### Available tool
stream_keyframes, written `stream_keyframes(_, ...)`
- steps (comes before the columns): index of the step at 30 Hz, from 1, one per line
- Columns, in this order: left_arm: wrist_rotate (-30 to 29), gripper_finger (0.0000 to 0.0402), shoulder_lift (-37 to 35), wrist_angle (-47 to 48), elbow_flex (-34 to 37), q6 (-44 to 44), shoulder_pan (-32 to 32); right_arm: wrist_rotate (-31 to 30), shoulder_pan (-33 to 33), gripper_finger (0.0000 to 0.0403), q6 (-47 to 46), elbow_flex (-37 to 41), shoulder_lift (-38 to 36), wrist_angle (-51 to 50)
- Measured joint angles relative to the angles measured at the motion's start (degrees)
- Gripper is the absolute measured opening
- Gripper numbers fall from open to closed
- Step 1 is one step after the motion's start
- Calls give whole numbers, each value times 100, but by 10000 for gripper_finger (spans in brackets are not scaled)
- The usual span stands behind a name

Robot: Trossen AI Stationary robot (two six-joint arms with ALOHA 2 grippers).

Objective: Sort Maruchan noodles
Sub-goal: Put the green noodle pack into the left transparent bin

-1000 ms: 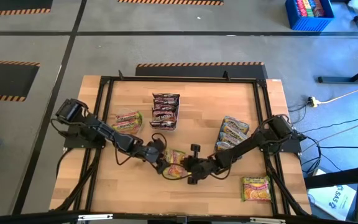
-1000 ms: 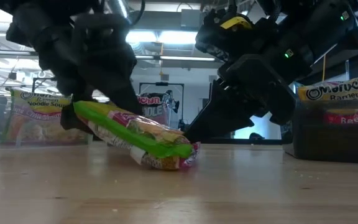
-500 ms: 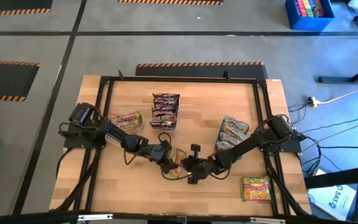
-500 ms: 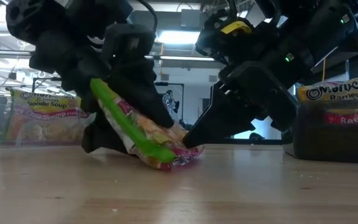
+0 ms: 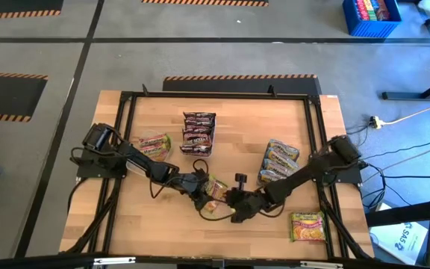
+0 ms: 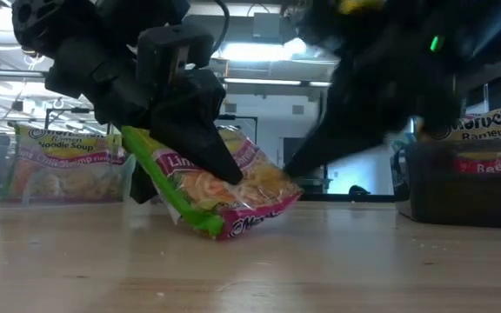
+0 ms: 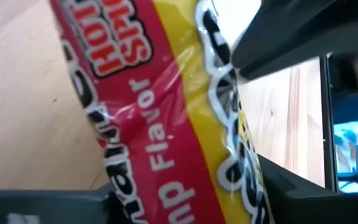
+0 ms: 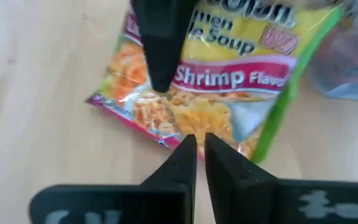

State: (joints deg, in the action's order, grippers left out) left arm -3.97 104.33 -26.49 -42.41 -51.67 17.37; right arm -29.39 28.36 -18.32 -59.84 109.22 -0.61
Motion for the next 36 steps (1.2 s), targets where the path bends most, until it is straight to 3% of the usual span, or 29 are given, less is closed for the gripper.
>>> stream_keyframes(6, -4, 148, -287, 307, 9, 311, 4, -308, 479, 18, -139, -10, -555, -807)
stream_keyframes(17, 124, 148, -1741, 1912, 11, 1103, 31, -364, 687, 18, -119, -13, -641, -1075)
stream_keyframes(36, -132, 149, -4894, 6186, 11, 2641, -214, -616, 726, 18, 81, -15, -643, -1015)
